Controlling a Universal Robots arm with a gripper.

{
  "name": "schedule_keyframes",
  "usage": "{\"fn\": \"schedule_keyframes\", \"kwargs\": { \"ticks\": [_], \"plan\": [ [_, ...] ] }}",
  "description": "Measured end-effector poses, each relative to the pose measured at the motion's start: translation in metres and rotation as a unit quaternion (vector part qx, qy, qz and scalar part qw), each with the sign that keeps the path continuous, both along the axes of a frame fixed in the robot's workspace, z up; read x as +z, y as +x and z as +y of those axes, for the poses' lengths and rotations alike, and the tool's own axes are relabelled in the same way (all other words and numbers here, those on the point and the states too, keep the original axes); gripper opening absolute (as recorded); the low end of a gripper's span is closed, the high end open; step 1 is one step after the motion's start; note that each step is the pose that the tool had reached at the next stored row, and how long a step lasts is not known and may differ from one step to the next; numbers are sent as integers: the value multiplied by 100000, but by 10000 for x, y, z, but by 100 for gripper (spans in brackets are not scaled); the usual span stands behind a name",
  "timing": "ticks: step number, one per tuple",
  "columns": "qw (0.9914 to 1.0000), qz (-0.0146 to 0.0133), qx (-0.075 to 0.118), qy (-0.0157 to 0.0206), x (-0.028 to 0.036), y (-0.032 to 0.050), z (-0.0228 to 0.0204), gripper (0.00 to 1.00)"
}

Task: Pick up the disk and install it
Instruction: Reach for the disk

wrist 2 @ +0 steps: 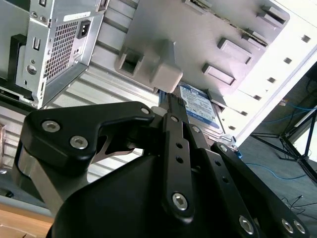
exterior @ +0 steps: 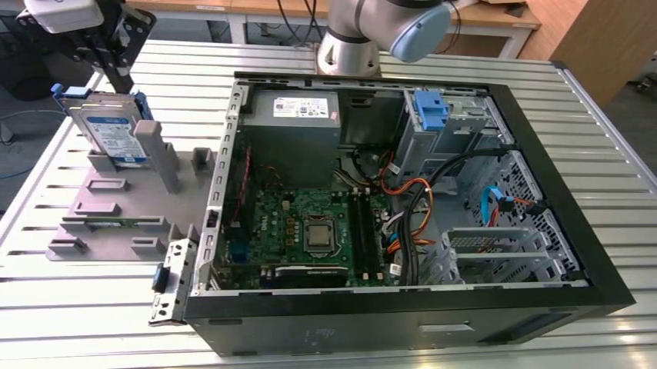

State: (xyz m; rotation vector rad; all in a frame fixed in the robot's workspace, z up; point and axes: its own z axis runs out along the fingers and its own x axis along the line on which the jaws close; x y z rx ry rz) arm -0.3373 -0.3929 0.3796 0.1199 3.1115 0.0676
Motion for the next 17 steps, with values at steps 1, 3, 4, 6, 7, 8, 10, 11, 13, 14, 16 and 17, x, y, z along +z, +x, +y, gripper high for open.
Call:
{"fn": "schedule_keyframes", "kwargs": {
  "ticks": [1, 3, 4, 6, 7, 8, 10, 11, 13, 14, 16, 17],
  "plan": [
    [100000, -3, -8, 3, -2, -22, 0, 11],
    [100000, 1, -15, -2, -5, -67, 1, 11],
    [100000, 0, -20, -1, -7, -90, 1, 11],
    [100000, -1, -38, 2, -12, -141, 2, 11],
    [100000, -3, -45, 2, -14, -161, 2, 11],
    [100000, -1, -51, 1, -15, -178, 2, 11],
    [100000, -2, -67, 2, -18, -215, 2, 11],
    [100000, -5, -76, 4, -20, -235, 3, 11],
    [100000, 1, -94, -1, -24, -276, 3, 11],
    [100000, 1, -100, -1, -27, -295, 3, 11],
    [100000, 2, -124, 1, -35, -342, 4, 11],
    [100000, -3, -142, 3, -41, -371, 5, 11]
  ]
}}
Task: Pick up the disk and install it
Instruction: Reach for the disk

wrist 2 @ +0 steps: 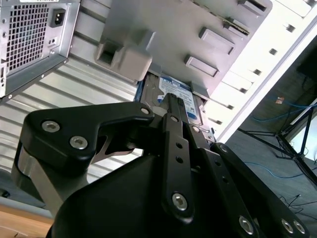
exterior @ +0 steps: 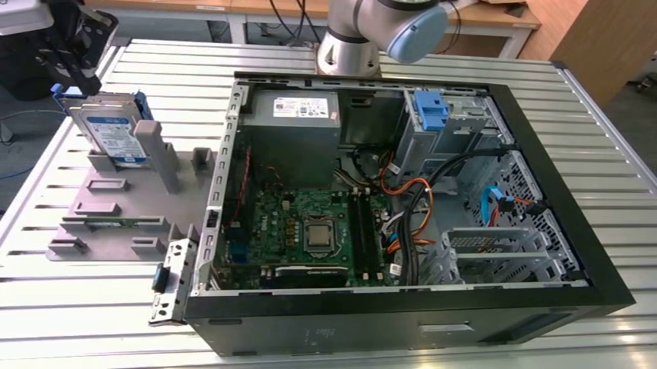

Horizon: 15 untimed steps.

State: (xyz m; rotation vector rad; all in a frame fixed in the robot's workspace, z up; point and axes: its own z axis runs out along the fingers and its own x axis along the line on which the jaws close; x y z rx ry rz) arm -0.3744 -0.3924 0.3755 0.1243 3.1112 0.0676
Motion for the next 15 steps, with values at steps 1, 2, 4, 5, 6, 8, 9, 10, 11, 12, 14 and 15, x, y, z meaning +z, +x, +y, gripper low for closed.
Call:
{"fn": "schedule_keyframes", "kwargs": {
  "ticks": [1, 2, 4, 5, 6, 8, 9, 10, 11, 12, 14, 15],
  "plan": [
    [100000, 4, -29, -5, -6, -28, 1, 11],
    [100000, 2, -54, -3, -14, -55, 3, 11],
    [100000, 1, -106, 0, -31, -90, 10, 11],
    [100000, -10, -135, 5, -41, -100, 17, 11],
    [100000, 8, -169, -6, -48, -105, 27, 11],
    [100000, 0, -266, -1, -67, -107, 57, 11],
    [99999, 8, -339, -4, -76, -107, 80, 11],
    [99999, 4, -403, -3, -85, -107, 102, 11],
    [99999, 8, -462, -4, -93, -107, 126, 11],
    [99999, 5, -523, -5, -102, -107, 151, 11],
    [99998, 0, -642, -1, -122, -107, 199, 11],
    [99997, -2, -712, -1, -133, -107, 221, 11]
  ]
}}
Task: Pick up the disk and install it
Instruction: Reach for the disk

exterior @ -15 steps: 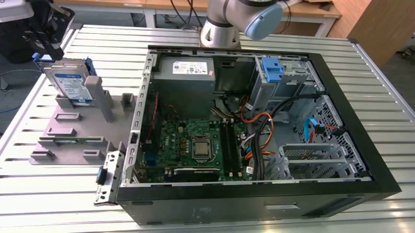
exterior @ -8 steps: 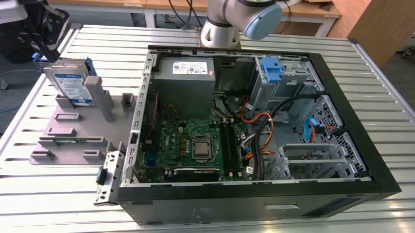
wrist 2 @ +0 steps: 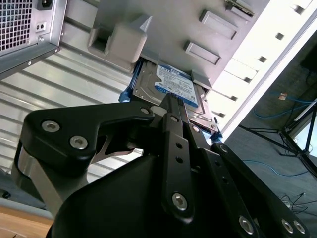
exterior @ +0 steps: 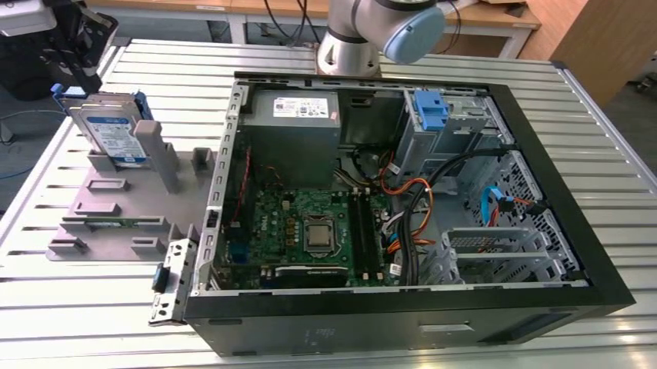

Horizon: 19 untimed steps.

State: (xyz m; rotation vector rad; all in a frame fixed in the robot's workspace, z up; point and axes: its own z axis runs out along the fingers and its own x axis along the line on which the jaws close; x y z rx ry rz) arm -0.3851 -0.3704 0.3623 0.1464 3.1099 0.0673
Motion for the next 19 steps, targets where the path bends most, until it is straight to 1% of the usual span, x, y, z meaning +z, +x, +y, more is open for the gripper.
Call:
{"fn": "schedule_keyframes", "kwargs": {
  "ticks": [4, 8, 16, 19],
  "plan": [
    [99999, 3, -340, -1, -42, -10, 74, 11],
    [99998, -1, -678, 1, -83, -41, 137, 11],
    [99991, 6, -1367, -2, -138, -142, 213, 11],
    [99988, 8, -1531, -2, -162, -167, 242, 11]
  ]
}}
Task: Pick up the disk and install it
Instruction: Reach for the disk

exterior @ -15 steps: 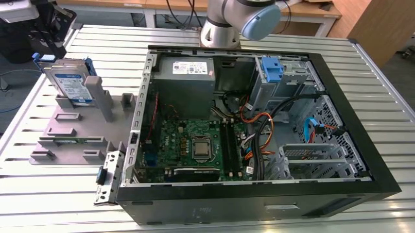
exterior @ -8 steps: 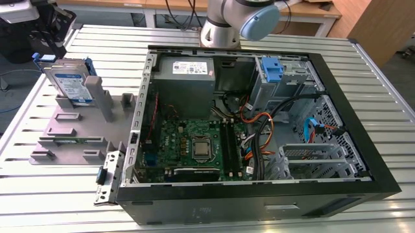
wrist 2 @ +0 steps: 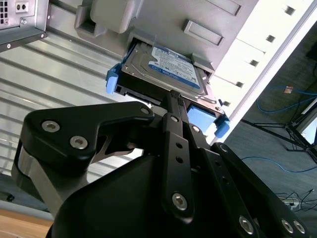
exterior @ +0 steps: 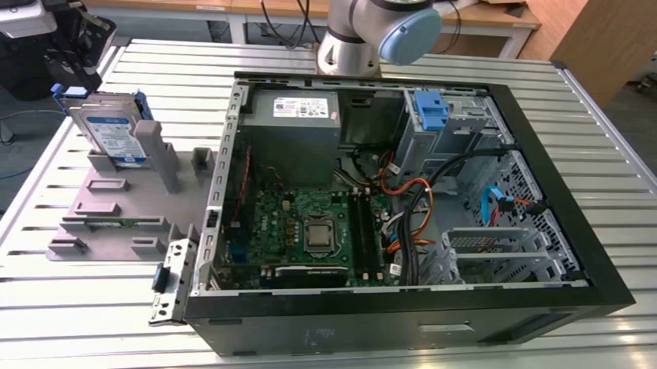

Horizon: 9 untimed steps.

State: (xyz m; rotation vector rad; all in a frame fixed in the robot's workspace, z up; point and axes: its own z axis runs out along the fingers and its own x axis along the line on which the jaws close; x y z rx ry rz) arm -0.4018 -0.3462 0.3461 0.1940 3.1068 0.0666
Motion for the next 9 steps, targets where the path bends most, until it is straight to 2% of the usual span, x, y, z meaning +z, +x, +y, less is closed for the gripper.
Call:
{"fn": "schedule_keyframes", "kwargs": {
  "ticks": [3, 9],
  "plan": [
    [100000, -1, -28, 0, -23, -5, 14, 11],
    [100000, -1, -29, -1, -25, -5, 15, 11]
  ]
}}
